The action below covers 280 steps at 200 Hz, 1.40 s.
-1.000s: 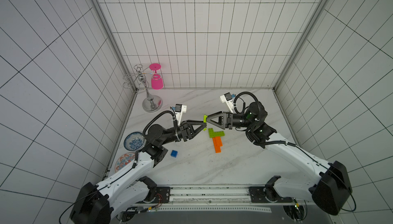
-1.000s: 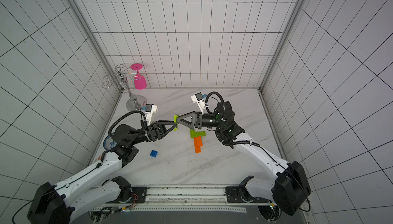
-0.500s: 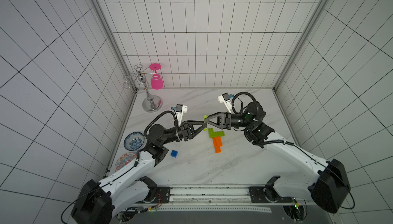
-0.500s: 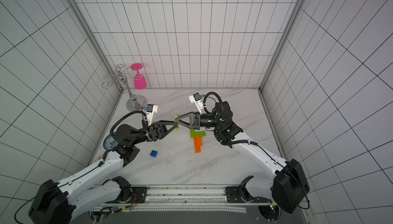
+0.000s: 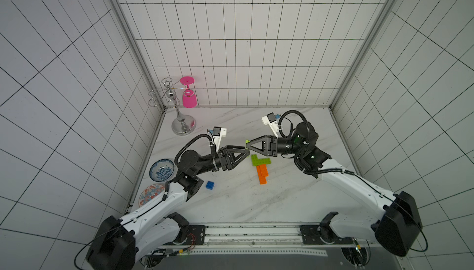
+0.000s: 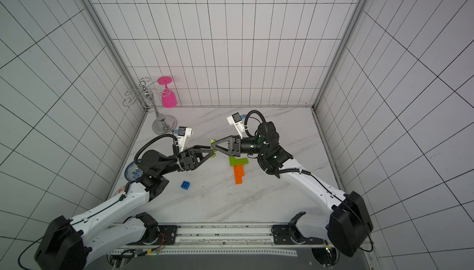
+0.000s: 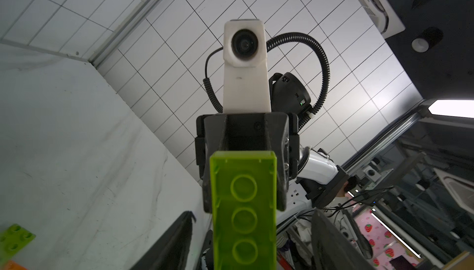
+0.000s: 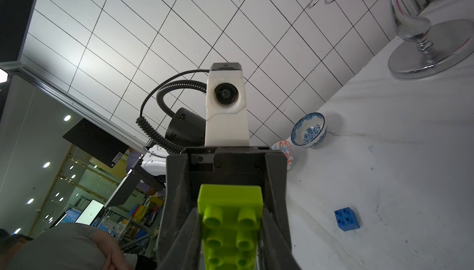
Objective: Assemble a small pinwheel with lego
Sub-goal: Place the lego brick at the center of the board.
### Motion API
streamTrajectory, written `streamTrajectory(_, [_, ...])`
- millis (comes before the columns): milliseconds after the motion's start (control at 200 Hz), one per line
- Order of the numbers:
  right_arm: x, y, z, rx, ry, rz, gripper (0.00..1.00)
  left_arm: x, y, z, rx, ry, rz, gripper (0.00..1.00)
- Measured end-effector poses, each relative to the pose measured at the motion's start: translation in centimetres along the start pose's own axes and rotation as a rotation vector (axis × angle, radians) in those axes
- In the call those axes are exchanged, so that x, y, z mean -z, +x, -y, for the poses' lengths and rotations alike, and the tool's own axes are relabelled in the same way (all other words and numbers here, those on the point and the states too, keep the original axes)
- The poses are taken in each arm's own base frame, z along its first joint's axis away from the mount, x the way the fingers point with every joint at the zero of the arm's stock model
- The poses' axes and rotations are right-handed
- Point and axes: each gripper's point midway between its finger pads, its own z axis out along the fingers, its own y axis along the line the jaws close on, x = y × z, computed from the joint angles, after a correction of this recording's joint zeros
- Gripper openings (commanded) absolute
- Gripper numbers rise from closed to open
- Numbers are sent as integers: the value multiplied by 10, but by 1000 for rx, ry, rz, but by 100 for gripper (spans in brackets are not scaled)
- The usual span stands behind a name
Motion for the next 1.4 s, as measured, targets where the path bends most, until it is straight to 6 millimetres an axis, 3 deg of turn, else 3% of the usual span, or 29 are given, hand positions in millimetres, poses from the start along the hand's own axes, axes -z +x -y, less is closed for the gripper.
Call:
streamTrajectory(55, [0,1,8,6,50,-9,23,4,-2,-7,5,-36,8,96])
streamTrajectory(155, [4,4,25,9,170,-36,23,23,-12,-24,-21,-164,62,98])
streamTrajectory(260, [7,9,53,51,373,-77,22,63,-32,-50,-64,-394,178,98])
streamTrajectory(360, [-1,21,85,88,555,-185,21,108,-45,-79,-83,-646,272,98])
streamTrajectory(495, [-11,73,137,100,733,-424,21,164,-46,-111,-58,-927,341,98])
streamTrajectory(595, [-11,118,175,93,854,-621,21,184,-38,-116,-55,-1030,350,97])
streamTrajectory(730, [-13,161,211,130,967,-830,21,197,-38,-109,-81,-1091,361,97])
streamTrajectory(905, [-24,196,224,226,1004,-1005,21,202,-40,-105,-106,-1123,364,97])
streamTrajectory(1109, [-40,217,226,312,985,-1095,27,211,-38,-103,-119,-1165,374,97])
streamTrajectory(1399, [-38,225,230,337,997,-1140,45,213,-42,-98,-138,-1172,388,97])
